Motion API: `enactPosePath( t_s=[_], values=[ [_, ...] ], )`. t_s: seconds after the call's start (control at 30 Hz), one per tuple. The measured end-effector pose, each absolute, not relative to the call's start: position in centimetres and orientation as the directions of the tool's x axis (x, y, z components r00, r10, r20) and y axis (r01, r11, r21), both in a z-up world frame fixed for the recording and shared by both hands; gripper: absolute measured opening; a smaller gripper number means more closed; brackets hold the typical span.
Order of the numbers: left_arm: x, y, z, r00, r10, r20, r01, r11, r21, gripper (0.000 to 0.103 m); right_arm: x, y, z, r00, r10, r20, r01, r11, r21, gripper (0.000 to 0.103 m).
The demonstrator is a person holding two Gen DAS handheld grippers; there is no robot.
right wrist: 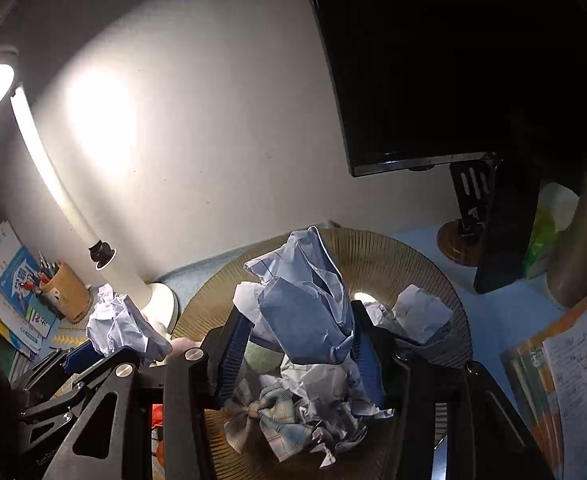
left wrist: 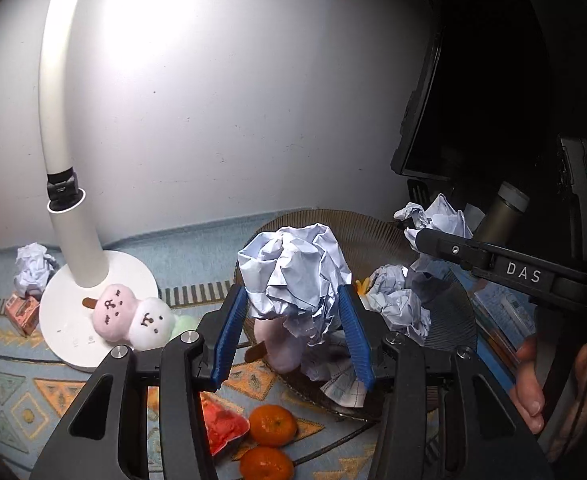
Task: Organize objects
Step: 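Open both tools to drop the paper balls into the bowl, then move both tools toward the two oranges on the rug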
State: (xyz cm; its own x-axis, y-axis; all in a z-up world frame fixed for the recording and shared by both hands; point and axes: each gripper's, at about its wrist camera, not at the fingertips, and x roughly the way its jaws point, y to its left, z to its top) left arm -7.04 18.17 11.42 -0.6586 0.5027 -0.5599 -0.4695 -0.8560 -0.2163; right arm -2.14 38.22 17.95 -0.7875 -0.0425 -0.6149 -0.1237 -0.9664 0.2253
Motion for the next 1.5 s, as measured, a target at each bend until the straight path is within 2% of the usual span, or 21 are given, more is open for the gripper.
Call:
enactPosePath(
  t_s=[0.33, 0.4, 0.43, 0.47, 0.5, 0.83, 1.03, 1.23, 1.37, 1.5],
  values=[
    [-9.7, 22.0, 9.7, -0.641, 0.498, -0.584, -0.489, -0.852, -0.190, 0.047, -6.2, 39.5, 16.4, -0.755, -0.024, -0.655, -0.156, -0.964, 0.216, 0.048],
    [-9.6, 22.3, 9.5, -0.646, 0.499, -0.578, -0.494, -0.850, -0.181, 0.055, -6.8, 39.8, 15.9, -0.740, -0.032, -0.672, -0.162, -0.961, 0.224, 0.052],
    [-9.6, 22.3, 9.4, -0.644, 0.502, -0.578, -0.496, -0.848, -0.184, 0.058, -7.0, 40.0, 15.6, -0.736, -0.037, -0.676, -0.162, -0.960, 0.230, 0.062],
    [-9.6, 22.3, 9.4, -0.639, 0.504, -0.581, -0.497, -0.847, -0.188, 0.076, -7.0, 40.1, 15.5, -0.735, -0.035, -0.677, -0.166, -0.959, 0.230, 0.068],
    [-9.5, 22.2, 9.3, -0.645, 0.499, -0.579, -0.490, -0.851, -0.187, 0.087, -6.9, 40.2, 15.5, -0.737, -0.028, -0.675, -0.171, -0.959, 0.226, 0.072],
    [-6.0, 20.3, 11.3, -0.685, 0.490, -0.539, -0.507, -0.852, -0.130, 0.087, -4.0, 39.4, 16.5, -0.751, -0.069, -0.657, -0.145, -0.953, 0.266, 0.072],
    [-2.0, 16.0, 13.2, -0.742, 0.459, -0.488, -0.470, -0.876, -0.108, 0.088, -1.1, 35.5, 18.9, -0.779, -0.115, -0.616, -0.072, -0.960, 0.270, 0.072],
    [0.8, 7.3, 13.9, -0.811, 0.362, -0.461, -0.329, -0.932, -0.152, 0.088, 1.4, 29.9, 20.3, -0.788, -0.192, -0.585, 0.027, -0.960, 0.279, 0.073],
    [1.9, 1.2, 12.8, -0.839, 0.262, -0.477, -0.202, -0.964, -0.174, 0.088, 3.0, 26.3, 19.4, -0.782, -0.237, -0.577, 0.079, -0.955, 0.285, 0.074],
    [3.0, -3.9, 10.4, -0.842, 0.189, -0.506, -0.092, -0.973, -0.212, 0.088, 5.4, 23.5, 17.1, -0.792, -0.252, -0.555, 0.097, -0.951, 0.293, 0.084]
  ],
)
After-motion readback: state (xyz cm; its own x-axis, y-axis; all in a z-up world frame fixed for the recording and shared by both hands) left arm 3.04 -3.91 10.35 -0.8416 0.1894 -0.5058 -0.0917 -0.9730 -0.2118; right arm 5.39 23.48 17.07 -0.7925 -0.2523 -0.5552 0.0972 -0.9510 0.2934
